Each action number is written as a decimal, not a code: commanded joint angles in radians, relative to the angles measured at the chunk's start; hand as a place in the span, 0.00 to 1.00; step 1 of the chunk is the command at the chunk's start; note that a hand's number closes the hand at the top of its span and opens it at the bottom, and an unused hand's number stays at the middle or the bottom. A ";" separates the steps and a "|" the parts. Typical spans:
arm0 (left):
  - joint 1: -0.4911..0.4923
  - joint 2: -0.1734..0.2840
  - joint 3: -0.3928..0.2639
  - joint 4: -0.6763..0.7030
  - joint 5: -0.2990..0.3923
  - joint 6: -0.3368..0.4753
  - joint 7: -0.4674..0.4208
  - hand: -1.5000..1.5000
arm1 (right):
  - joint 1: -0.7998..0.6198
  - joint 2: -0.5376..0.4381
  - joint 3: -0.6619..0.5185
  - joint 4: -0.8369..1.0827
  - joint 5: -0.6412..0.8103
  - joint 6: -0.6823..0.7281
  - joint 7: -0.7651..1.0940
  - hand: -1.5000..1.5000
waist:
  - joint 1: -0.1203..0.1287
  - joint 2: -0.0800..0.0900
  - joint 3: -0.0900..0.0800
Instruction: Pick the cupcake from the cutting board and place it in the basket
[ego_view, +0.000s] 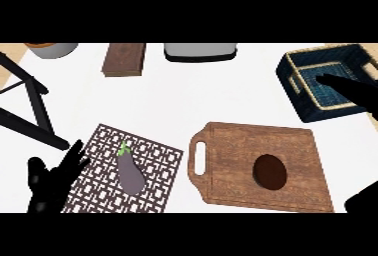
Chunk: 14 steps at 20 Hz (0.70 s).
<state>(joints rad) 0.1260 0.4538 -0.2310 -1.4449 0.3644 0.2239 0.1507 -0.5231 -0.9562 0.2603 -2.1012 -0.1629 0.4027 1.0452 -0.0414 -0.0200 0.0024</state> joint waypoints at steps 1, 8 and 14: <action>0.007 -0.021 -0.026 0.052 -0.020 0.015 0.048 0.50 | -0.002 -0.110 -0.074 -0.057 -0.177 0.110 0.158 0.00 | 0.008 0.012 -0.005; 0.015 -0.050 -0.040 0.044 -0.039 0.009 0.053 0.50 | 0.039 -0.122 -0.070 -0.137 -0.199 -0.030 0.214 0.00 | 0.034 0.016 -0.004; -0.007 0.000 0.020 0.036 -0.026 -0.052 0.057 0.50 | 0.173 -0.018 0.037 -0.132 0.043 -0.097 0.108 0.00 | 0.043 0.019 -0.002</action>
<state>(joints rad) 0.0830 0.4398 -0.2148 -1.4199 0.3422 0.1838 0.1729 -0.4021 -1.0143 0.2694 -2.2314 -0.2128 0.3314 1.0838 -0.0060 -0.0087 0.0070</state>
